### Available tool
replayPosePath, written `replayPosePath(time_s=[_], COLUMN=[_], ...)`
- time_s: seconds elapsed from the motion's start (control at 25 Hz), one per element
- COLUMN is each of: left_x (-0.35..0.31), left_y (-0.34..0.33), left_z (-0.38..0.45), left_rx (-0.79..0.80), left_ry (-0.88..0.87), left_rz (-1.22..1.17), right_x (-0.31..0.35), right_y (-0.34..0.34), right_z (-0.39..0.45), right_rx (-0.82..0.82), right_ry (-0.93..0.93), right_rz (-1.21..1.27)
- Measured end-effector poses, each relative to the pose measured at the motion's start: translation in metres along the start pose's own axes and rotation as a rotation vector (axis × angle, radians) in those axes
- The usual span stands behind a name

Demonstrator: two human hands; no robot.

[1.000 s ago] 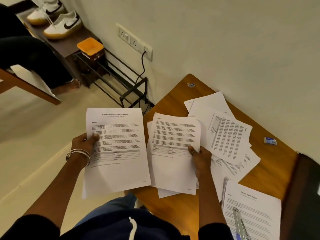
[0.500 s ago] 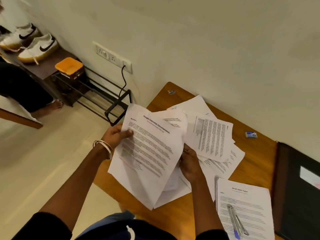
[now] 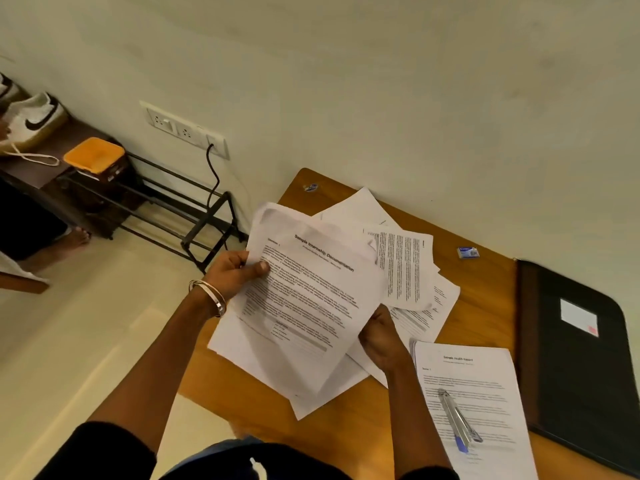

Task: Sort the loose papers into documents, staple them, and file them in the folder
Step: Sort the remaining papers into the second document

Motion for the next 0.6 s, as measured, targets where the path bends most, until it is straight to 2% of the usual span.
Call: replayPosePath(time_s=[0.16,0.28,0.44,0.6], left_x=[-0.014,-0.016,-0.016,-0.012], left_y=[-0.007,-0.011,-0.007,-0.007], left_z=[0.0,-0.001,-0.004,-0.006], left_rx=[-0.005,-0.064,-0.231,-0.238], left_ry=[-0.131,-0.178,-0.193,-0.139], left_rz=[0.42,0.536,0.537,0.518], right_x=[0.038,0.06,0.049,0.046], right_y=[0.007,0.005,0.006,0.003], right_z=[0.009,0.017,0.019,0.02], right_rx=[-0.34,-0.529,-0.489,-0.488], right_ry=[0.181,0.238,0.231,0.166], right_rz=[-0.098,-0.173,-0.022,0.244])
Point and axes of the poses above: each hand's wrist, its own z-axis towards the middle knuckle, its own y-axis out of the back of the hand, x = y × z, the point moved 3 cm from there along z, towards the middle knuckle, and after that the axes turned 6 degrees about x, right-handed, at the moved point
